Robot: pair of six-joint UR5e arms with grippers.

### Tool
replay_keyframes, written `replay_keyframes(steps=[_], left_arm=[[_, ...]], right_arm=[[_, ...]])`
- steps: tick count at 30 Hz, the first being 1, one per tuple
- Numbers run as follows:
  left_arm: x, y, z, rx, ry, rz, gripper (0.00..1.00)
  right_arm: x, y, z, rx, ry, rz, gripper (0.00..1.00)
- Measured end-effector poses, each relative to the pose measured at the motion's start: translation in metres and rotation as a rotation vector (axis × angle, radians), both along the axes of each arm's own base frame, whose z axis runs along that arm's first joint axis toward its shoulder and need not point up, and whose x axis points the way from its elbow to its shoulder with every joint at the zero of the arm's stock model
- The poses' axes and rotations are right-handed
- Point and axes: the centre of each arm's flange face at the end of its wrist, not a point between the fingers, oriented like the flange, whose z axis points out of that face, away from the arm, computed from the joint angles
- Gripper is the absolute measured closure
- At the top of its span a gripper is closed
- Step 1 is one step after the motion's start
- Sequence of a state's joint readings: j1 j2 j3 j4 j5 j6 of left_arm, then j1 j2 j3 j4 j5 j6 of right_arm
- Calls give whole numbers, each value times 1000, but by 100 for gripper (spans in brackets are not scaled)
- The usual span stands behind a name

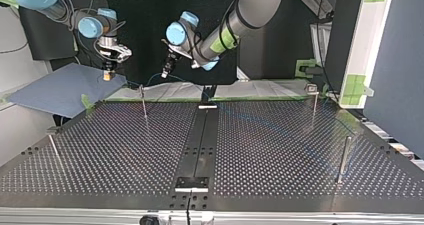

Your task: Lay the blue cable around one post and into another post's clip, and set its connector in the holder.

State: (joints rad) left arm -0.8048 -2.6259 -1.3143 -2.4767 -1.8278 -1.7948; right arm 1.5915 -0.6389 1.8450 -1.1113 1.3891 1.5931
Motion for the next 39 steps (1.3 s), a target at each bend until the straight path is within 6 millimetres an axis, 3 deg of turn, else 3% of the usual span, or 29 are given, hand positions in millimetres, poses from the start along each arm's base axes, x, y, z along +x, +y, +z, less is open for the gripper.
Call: replay_keyframes(steps=[22,27,32,39], left_arm=[[-4,-6,0,-30,-20,13,100],[-8,-12,-10,-35,-17,-3,100],[-15,-18,-33,-29,-6,-15,100],[-12,-27,-33,-65,-13,-25,100]], right_arm=[[-14,-24,8,7,14,3,100],[-13,-23,7,12,30,6,100],[-14,-24,7,13,34,5,100],[-17,-27,9,7,33,0,100]])
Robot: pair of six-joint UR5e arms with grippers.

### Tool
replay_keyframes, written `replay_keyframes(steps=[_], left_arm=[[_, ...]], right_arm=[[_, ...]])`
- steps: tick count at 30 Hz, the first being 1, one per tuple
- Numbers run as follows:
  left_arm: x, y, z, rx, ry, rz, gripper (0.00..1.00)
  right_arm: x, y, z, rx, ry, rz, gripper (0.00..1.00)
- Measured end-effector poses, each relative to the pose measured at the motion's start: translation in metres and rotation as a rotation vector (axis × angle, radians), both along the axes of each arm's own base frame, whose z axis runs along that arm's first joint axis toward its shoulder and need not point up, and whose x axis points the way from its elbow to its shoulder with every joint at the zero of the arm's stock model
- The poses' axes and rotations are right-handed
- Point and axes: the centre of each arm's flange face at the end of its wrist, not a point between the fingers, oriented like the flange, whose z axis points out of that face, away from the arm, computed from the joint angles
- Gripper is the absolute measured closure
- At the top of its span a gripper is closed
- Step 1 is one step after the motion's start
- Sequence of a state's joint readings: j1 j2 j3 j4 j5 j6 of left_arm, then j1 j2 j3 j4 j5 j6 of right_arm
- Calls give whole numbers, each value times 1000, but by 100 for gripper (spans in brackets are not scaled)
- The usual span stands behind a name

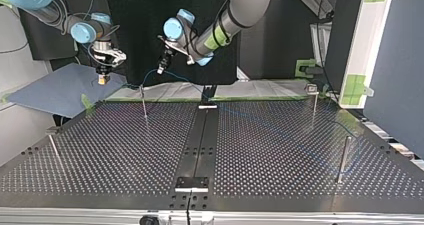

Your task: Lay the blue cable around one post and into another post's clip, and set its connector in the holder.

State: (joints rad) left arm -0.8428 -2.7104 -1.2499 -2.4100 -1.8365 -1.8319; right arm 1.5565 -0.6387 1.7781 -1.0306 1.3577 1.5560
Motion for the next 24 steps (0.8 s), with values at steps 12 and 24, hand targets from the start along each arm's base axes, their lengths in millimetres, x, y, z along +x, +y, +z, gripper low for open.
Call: replay_keyframes(steps=[12,24], left_arm=[[4,-24,21,-64,-25,-22,100],[15,-27,29,-90,-34,-18,100]], right_arm=[[-14,-8,2,-7,7,-22,100],[-10,-11,5,-21,23,-4,100]])
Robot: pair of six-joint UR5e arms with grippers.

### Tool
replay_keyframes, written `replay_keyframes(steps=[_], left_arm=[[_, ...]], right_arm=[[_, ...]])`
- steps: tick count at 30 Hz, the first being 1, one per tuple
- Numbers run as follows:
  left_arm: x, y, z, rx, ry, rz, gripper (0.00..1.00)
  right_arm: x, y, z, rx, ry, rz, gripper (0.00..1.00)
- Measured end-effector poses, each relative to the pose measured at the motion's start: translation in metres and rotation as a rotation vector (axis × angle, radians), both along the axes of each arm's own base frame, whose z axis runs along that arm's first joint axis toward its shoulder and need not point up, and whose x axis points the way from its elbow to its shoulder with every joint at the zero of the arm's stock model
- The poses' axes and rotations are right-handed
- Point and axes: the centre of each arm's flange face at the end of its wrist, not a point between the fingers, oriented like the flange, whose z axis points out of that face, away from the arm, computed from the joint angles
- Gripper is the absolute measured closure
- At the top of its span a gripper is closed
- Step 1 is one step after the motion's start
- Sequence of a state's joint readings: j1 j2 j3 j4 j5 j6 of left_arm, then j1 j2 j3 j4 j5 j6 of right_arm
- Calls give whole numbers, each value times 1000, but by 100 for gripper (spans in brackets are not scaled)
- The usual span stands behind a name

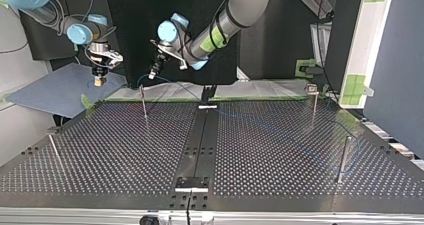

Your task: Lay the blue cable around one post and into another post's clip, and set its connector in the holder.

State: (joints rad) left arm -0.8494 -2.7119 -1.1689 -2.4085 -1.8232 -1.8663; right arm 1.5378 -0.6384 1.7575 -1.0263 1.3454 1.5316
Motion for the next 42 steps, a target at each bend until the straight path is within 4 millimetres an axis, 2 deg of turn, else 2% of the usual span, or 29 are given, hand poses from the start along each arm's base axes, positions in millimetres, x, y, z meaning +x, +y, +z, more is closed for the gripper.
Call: replay_keyframes(steps=[11,21,42], left_arm=[[10,6,-2,0,1,12,100],[14,5,-34,32,38,-2,100],[70,22,-20,-3,24,26,100]], right_arm=[[8,-3,3,-14,5,49,100],[9,-7,5,-17,3,52,100],[5,-14,9,-29,-5,45,100]])
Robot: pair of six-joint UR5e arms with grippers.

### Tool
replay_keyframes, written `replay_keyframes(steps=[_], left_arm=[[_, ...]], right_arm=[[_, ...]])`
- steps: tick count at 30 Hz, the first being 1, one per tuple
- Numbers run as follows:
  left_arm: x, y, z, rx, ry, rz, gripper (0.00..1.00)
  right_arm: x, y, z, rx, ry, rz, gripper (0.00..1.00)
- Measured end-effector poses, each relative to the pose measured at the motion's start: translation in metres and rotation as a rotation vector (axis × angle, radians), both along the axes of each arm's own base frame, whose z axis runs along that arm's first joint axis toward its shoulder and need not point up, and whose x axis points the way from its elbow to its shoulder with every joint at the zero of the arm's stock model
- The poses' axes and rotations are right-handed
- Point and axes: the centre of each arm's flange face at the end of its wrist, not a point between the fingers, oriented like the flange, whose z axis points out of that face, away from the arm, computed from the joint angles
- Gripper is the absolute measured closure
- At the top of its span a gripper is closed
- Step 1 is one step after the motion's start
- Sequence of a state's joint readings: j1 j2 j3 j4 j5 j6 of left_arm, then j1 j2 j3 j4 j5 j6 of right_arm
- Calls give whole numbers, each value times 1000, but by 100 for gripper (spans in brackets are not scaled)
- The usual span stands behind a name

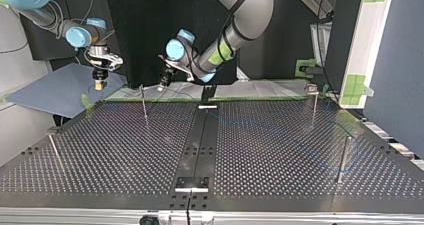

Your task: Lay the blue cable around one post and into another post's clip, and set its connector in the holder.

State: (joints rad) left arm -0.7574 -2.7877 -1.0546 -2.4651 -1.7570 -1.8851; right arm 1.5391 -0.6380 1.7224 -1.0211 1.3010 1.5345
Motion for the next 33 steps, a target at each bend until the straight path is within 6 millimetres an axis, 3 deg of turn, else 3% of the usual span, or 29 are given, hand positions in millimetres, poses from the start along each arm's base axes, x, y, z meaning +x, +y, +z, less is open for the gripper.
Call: replay_keyframes(steps=[19,20,21,23,24,26,27,29,30,32,33], left_arm=[[6,2,1,0,-3,-24,100],[6,2,1,0,-4,-25,89],[6,2,1,1,-4,-25,89],[6,2,1,3,-6,-25,71],[6,2,1,4,-6,-25,71],[6,2,1,5,-5,-26,55],[6,2,1,5,-4,-27,55],[6,2,1,7,0,-31,33],[6,2,1,6,3,-35,33],[5,3,1,6,10,-46,13],[5,2,0,7,13,-53,13]], right_arm=[[2,-3,3,-13,0,10,100],[3,-3,3,-13,-1,10,100],[3,-3,3,-13,-1,11,100],[3,-3,3,-13,-2,12,100],[3,-3,3,-13,-2,12,100],[4,-3,3,-13,-3,12,100],[4,-3,2,-12,-3,12,100],[4,-3,2,-12,-4,12,100],[4,-3,2,-11,-4,13,100],[4,-3,2,-11,-4,13,100],[4,-3,2,-10,-4,12,100]])
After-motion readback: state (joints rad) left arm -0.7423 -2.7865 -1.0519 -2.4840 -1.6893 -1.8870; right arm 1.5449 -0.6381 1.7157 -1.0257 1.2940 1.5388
